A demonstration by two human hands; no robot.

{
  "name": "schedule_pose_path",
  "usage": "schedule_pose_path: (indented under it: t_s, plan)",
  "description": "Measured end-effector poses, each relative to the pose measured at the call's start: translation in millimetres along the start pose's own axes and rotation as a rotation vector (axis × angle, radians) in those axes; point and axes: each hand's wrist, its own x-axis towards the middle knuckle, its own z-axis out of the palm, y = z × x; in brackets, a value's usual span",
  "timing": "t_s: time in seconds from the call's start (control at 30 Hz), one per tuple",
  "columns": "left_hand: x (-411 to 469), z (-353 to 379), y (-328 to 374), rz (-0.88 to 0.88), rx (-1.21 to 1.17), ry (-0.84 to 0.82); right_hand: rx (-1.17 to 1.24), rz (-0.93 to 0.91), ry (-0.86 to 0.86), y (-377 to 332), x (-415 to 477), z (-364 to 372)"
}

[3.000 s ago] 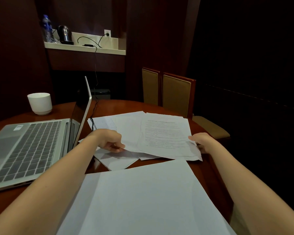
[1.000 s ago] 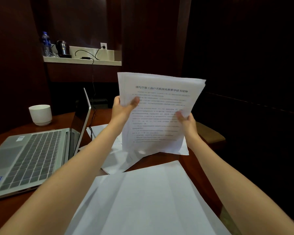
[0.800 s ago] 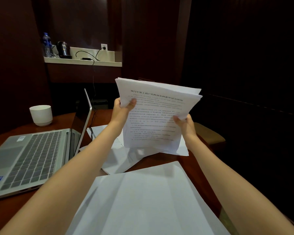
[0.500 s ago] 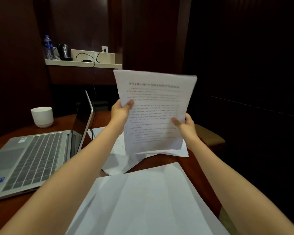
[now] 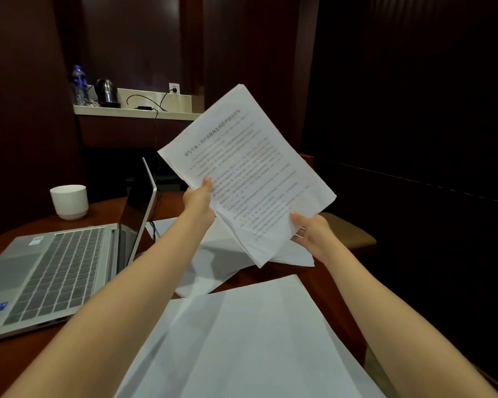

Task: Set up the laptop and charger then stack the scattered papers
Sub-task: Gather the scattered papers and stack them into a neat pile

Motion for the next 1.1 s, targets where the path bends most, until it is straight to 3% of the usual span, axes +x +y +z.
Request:
schedule_pose_path:
  t_s: [0.1, 0.2, 0.3, 0.4, 0.53, 0.6, 0.73, 0.83, 0.97, 1.1]
  plan:
    - [2.7, -3.5, -1.8, 0.024, 0.186, 0.104, -0.001, 0.009, 0.122, -3.5, 3.3, 2.1]
    - [-1.2, -12.2, -0.8, 0.206, 0.746, 0.19, 0.009, 0.063, 0.178, -6.1, 7.2, -10.3]
    - [-13.9, -15.6, 5.0, 0.519, 1.255, 0.206, -0.034, 0.122, 0.158, -7.6, 6.8, -26.5]
    - [-14.5, -8.6, 11.1, 0.746, 1.609, 0.063, -0.095, 0.15, 0.062, -8.9, 1.2, -38.4]
    - [-17.4, 9.0, 8.0, 0.829, 1.935, -0.273, -0.28, 0.194, -0.102, -10.5, -5.4, -47.2]
    - [-21.0, 15.8, 3.2, 0.763, 2.004, -0.384, -0.325, 0.219, -0.194, -12.6, -9.5, -49.4]
    - [-27.8, 17.7, -0.5, 0.409, 1.915, -0.534, -0.488, 0.301, -0.339, -15.5, -17.4, -53.0]
    - [-31.2, 15.3, 0.9, 0.237, 1.925, -0.703, -0.577, 0.361, -0.437, -10.9, -19.3, -57.5]
    - [-37.6, 4.0, 1.4, 0.008, 2.016, -0.717, -0.556, 0.436, -0.549, -4.0, -28.5, -53.0]
    - [-40.9, -14.6, -6.5, -0.249, 1.906, -0.782, -0.601, 0.419, -0.55, -2.5, -28.2, -43.5]
